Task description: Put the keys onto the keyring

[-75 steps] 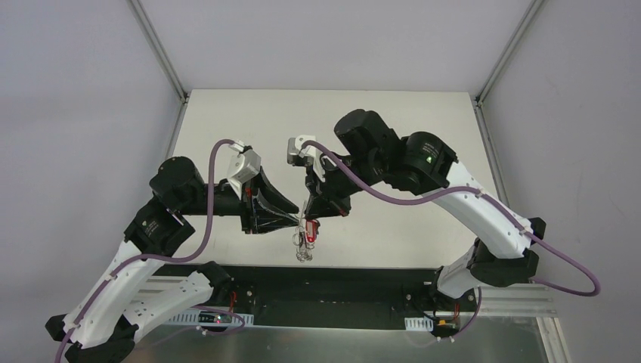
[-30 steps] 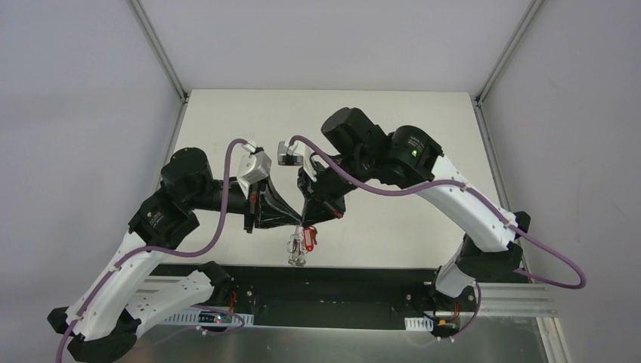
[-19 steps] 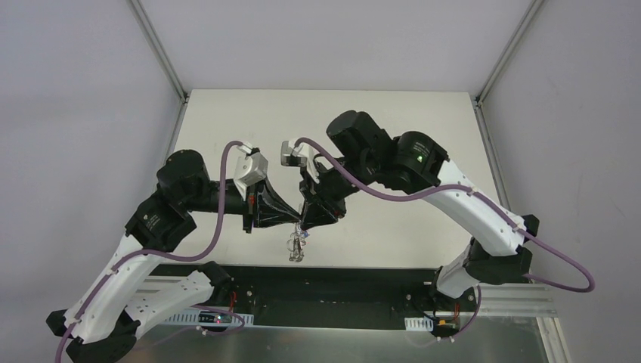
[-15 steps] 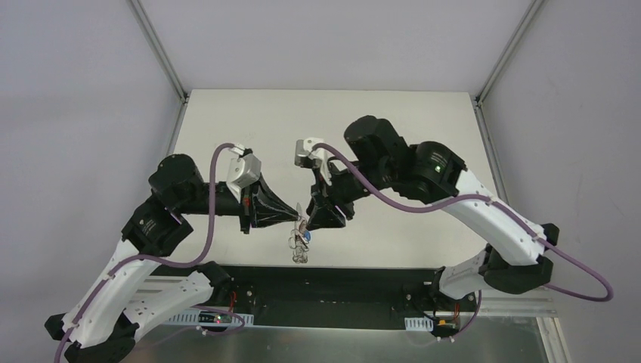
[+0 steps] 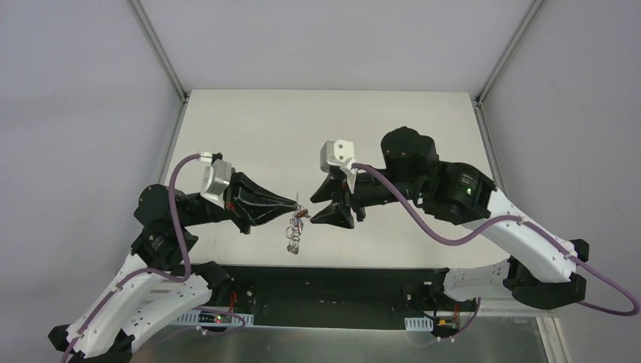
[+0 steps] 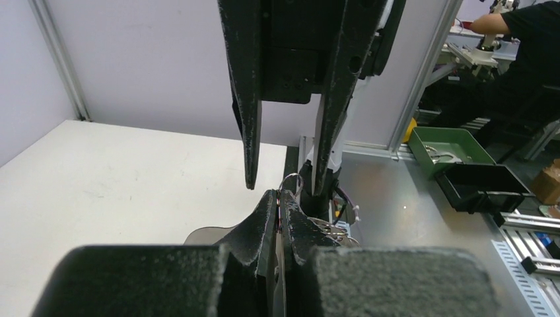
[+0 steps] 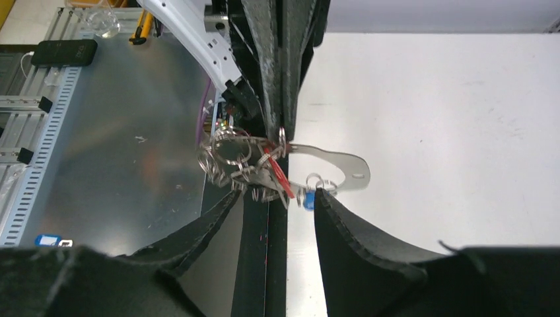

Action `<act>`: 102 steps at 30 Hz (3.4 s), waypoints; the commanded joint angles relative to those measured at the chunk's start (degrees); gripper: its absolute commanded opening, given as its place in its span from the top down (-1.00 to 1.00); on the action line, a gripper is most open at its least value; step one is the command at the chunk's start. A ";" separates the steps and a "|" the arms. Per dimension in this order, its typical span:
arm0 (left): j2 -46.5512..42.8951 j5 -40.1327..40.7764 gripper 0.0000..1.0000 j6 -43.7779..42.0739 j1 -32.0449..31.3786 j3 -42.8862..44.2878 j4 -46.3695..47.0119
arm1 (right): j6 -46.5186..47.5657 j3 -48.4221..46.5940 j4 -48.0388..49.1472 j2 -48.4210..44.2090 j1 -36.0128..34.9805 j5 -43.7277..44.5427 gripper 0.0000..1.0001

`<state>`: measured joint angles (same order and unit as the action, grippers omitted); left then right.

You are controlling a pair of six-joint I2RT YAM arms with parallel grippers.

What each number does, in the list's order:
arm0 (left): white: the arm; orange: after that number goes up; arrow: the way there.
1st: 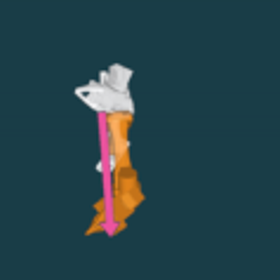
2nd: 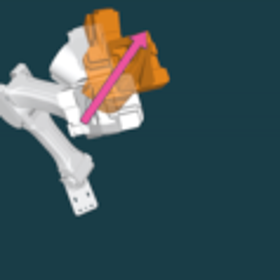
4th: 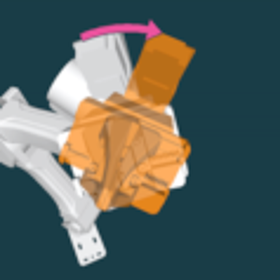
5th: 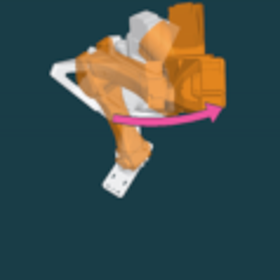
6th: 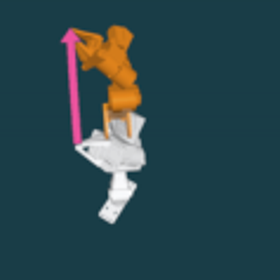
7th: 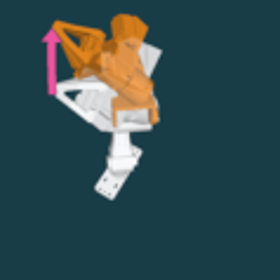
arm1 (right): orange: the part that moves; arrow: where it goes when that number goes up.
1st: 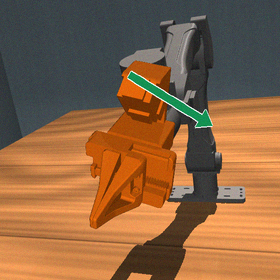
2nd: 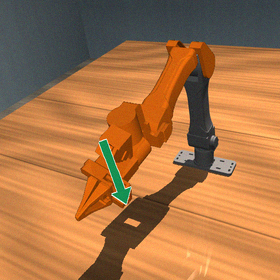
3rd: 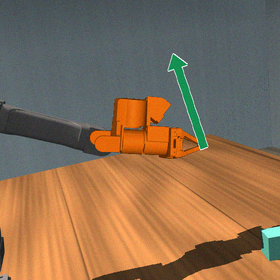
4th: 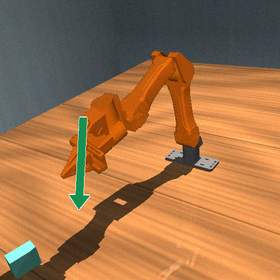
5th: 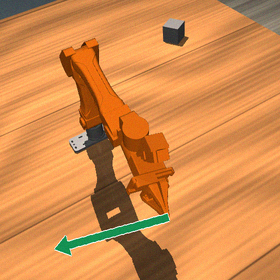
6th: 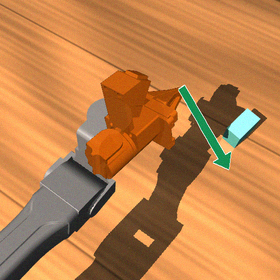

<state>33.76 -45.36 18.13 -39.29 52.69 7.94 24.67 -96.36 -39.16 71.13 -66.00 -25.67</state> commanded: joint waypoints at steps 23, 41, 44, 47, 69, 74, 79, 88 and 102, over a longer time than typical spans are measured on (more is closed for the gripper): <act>-1.80 7.96 1.00 -1.93 0.10 0.36 2.76 | -8.44 -5.44 9.87 2.08 -9.75 21.55 0.18; -1.98 8.26 1.00 -2.44 0.09 1.46 1.99 | -6.19 -3.27 8.14 0.81 -11.87 30.75 0.40; -2.03 8.26 1.00 -2.55 0.11 1.76 1.89 | -6.29 -2.99 7.92 0.51 -11.86 30.48 0.45; -2.05 8.37 1.00 -2.58 0.09 1.83 1.78 | -6.34 -2.80 7.37 0.35 -11.87 30.52 0.46; -2.52 8.67 1.00 -2.55 0.09 1.91 2.08 | -7.28 -2.51 4.38 1.38 -11.83 28.60 1.00; -2.90 8.40 1.00 -1.62 0.09 1.82 3.24 | -7.59 -1.38 4.43 1.56 -11.87 28.04 1.00; -3.13 8.43 1.00 -1.52 0.11 1.74 3.43 | -8.44 -0.59 4.38 1.78 -11.87 26.85 1.00; -3.30 8.12 1.00 -1.00 0.09 1.38 4.37 | -9.19 -0.42 4.42 3.14 -11.86 26.37 0.74; -3.94 6.99 1.00 1.38 0.09 0.86 6.02 | -3.08 -1.07 3.83 -0.07 -11.80 20.19 0.22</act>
<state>30.44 -38.28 17.41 -39.29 52.01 8.34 18.96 -96.66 -35.62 72.99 -77.56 -0.95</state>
